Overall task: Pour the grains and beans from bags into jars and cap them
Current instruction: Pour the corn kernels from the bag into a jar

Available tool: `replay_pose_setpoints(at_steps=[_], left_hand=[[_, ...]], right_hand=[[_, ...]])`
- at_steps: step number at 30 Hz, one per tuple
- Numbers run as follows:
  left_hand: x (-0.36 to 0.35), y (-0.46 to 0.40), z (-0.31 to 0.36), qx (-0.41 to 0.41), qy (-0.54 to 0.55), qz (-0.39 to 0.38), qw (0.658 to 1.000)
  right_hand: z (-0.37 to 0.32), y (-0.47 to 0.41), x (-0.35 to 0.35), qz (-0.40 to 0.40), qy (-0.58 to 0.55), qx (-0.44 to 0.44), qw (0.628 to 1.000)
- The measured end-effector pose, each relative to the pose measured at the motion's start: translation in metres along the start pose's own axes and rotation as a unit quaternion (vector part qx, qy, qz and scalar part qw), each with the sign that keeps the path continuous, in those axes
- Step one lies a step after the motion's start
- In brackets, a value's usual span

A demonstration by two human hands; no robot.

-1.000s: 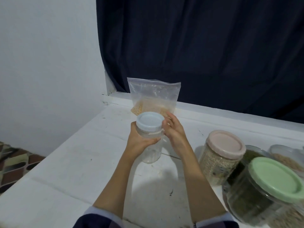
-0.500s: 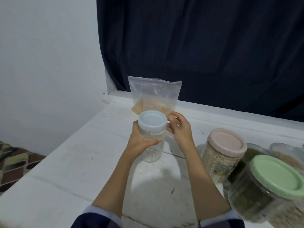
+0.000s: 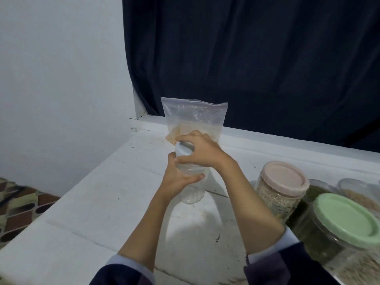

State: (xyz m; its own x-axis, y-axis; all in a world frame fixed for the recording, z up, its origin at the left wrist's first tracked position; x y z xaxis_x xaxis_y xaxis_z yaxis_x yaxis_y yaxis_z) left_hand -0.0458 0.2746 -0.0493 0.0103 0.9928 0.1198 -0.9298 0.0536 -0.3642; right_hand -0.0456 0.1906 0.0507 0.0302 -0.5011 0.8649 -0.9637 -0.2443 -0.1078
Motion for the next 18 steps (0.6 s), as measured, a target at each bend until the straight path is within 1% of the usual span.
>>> replay_pose_setpoints(at_steps=[1, 2, 3, 4, 5, 6, 7, 8, 10, 12, 15, 17, 18], left_hand=[[0.001, 0.000, -0.001, 0.001, 0.000, 0.001, 1.000], [0.001, 0.001, 0.000, 0.004, 0.000, 0.002, 1.000], [0.001, 0.002, 0.000, 0.005, 0.000, 0.005, 1.000], [0.001, 0.001, 0.000, 0.007, -0.001, 0.007, 1.000], [0.001, 0.002, -0.001, 0.007, -0.002, 0.012, 1.000], [0.001, 0.002, -0.002, 0.006, -0.005, 0.017, 1.000], [0.002, 0.001, -0.002, 0.003, -0.009, 0.020, 1.000], [0.002, 0.001, -0.003, 0.000, -0.011, 0.020, 1.000], [0.001, 0.002, -0.003, -0.002, -0.012, 0.017, 1.000], [0.001, 0.002, -0.003, -0.002, -0.009, 0.017, 1.000], [0.002, 0.002, -0.002, -0.003, -0.008, 0.019, 1.000], [0.002, 0.003, -0.003, -0.002, -0.002, 0.017, 1.000], [0.002, 0.003, -0.002, 0.000, 0.004, 0.015, 1.000]], right_hand=[[0.001, 0.001, 0.011, 0.017, -0.109, -0.005, 0.994], [0.006, 0.003, 0.026, 0.061, -0.235, -0.018, 0.970], [0.018, 0.005, 0.039, 0.119, -0.352, -0.051, 0.927], [0.036, 0.008, 0.047, 0.173, -0.451, -0.102, 0.869], [0.056, 0.011, 0.045, 0.205, -0.528, -0.165, 0.808], [0.075, 0.013, 0.036, 0.216, -0.579, -0.227, 0.753], [0.093, 0.015, 0.024, 0.223, -0.597, -0.282, 0.717], [0.107, 0.017, 0.013, 0.227, -0.582, -0.325, 0.710], [0.130, 0.021, -0.007, 0.244, -0.501, -0.389, 0.734], [0.147, 0.024, -0.025, 0.253, -0.454, -0.416, 0.746], [0.166, 0.032, -0.051, 0.241, -0.429, -0.443, 0.749], [0.174, 0.038, -0.068, 0.215, -0.386, -0.457, 0.772], [0.177, 0.041, -0.074, 0.208, -0.339, -0.458, 0.795]])
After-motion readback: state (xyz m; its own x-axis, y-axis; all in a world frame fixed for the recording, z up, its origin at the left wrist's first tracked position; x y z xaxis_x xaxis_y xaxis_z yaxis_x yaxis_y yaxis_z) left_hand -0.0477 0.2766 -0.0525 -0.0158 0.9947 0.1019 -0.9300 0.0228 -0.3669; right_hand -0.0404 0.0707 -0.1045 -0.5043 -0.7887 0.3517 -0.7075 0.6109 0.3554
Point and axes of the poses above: each hand's wrist, its own y-axis away from the middle knuckle, its own x-axis out of the back of the hand, z = x × y, the point moved 7 cm from there along -y, towards the middle knuckle, and after that the axes turned 10 degrees about -x, right-handed, at the moved point
